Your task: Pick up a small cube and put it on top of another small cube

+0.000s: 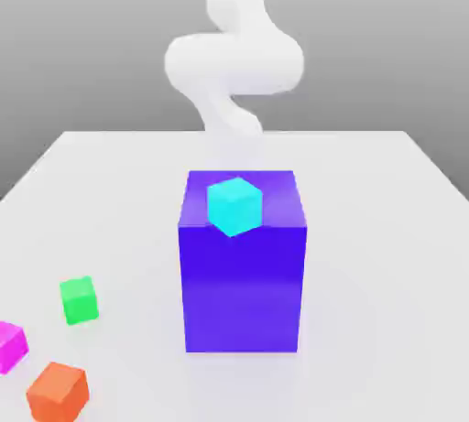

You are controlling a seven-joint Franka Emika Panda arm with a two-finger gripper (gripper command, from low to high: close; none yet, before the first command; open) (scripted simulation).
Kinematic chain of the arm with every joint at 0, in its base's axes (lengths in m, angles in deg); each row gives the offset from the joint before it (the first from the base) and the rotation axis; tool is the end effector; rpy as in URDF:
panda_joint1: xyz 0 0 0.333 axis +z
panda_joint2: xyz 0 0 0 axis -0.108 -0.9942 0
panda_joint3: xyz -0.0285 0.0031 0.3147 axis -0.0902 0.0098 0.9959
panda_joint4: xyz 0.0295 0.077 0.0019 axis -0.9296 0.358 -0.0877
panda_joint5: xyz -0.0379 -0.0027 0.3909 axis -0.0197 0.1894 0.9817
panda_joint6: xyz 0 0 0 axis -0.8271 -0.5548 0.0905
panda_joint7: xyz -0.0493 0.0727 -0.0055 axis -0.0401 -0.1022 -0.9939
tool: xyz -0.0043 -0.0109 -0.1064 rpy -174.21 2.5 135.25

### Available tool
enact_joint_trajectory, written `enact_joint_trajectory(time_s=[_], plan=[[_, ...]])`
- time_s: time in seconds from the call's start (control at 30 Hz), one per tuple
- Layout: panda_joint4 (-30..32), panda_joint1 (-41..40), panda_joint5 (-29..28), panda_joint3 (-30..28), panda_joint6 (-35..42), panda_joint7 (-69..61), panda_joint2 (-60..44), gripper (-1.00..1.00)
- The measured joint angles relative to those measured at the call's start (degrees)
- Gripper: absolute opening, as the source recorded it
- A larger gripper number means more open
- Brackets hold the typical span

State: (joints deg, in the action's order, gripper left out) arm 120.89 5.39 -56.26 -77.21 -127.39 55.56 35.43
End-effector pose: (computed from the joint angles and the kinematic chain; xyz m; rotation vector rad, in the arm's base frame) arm 0.3792 -0.0237 0.6793 -2.4778 1.0801 -0.9643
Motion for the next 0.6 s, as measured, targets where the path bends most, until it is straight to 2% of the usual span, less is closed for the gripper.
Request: enact_joint_trajectory(time_s=[0.3,0.6], plan=[[0.80,-2.96,0.21,-8.48,-6.27,-6.46,-18.77,0.00],[1.56,-7.54,5.59,-16.44,-12.36,-16.50,-37.67,0.00]])
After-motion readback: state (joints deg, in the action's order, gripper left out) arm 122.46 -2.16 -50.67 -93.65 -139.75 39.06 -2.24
